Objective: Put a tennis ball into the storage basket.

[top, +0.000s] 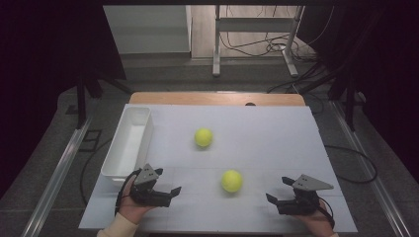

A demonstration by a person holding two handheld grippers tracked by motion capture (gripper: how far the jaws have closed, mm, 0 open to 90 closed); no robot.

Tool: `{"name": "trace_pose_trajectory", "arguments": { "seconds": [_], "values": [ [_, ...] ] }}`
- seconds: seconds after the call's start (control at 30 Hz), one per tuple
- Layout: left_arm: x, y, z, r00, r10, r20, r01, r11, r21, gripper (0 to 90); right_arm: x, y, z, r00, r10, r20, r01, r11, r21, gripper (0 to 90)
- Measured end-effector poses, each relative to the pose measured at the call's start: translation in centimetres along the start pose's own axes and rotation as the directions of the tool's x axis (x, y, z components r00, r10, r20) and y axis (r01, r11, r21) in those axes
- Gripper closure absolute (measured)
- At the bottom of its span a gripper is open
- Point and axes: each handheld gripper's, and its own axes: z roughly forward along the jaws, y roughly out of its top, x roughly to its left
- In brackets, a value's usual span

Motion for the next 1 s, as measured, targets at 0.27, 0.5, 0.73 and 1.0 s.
{"name": "trace_pose_trajectory", "arguments": {
  "seconds": [0.27,0.5,0.73,1.0],
  "values": [
    [-0.2,0.8,0.2,0.9999,0.01,0.006,-0.01,1.0,-0.001,6.4,0.0,0.0,0.0,1.0,-0.006,-0.005,0.006,1.0,-0.001,12.8],
    [-0.3,1.4,0.4,0.9999,0.009,0.008,-0.009,0.9999,-0.008,6.3,0.1,0.0,0.0,0.9999,-0.011,-0.005,0.011,1.0,-0.004,12.8],
    [-0.4,2.2,0.8,0.9997,0.017,0.015,-0.017,0.9999,-0.004,6.3,0.0,0.0,0.0,0.9999,-0.014,0.0,0.014,1.0,-0.005,12.7],
    [-0.3,2.9,1.1,0.9996,0.015,0.022,-0.015,0.9999,-0.007,6.3,0.1,0.0,0.0,0.9999,-0.013,0.0,0.013,1.0,-0.002,12.7]
  ]
}}
